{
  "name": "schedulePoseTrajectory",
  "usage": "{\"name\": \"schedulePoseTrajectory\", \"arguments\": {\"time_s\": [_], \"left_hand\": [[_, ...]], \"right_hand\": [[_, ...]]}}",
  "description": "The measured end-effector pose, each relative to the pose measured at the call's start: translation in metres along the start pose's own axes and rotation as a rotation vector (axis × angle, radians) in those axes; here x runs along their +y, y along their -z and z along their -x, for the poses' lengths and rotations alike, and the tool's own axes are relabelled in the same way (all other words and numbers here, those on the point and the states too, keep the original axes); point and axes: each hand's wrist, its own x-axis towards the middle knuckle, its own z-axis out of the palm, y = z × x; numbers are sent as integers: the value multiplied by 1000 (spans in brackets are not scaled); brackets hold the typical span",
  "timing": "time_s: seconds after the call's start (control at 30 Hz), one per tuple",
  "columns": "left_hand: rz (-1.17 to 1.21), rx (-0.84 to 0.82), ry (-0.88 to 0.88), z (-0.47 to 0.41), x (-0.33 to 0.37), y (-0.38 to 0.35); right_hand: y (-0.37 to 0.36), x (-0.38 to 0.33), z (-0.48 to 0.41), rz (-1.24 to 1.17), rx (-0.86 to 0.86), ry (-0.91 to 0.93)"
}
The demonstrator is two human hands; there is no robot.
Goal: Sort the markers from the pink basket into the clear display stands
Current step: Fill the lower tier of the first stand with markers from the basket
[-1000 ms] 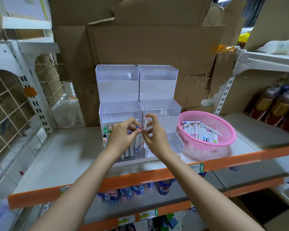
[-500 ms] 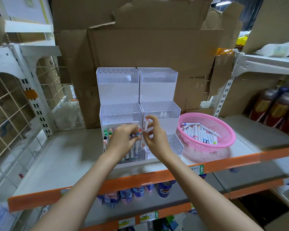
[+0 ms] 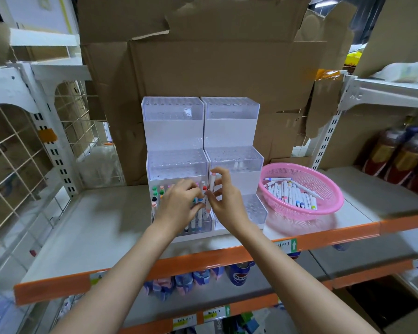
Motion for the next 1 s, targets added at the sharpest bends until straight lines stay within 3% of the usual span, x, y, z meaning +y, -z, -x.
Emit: {"name": "schedulePoseTrajectory", "arguments": {"time_s": [0.4, 0.7, 1.0], "left_hand": [[-13, 2, -68, 10, -7, 12], [113, -30, 80, 10, -3, 10], [-100, -154, 34, 19, -14, 7]], "right_hand": [[0, 1, 1, 49, 13, -16], [-2, -3, 1, 15, 16, -13], [-2, 5, 4, 9, 11, -16]]}}
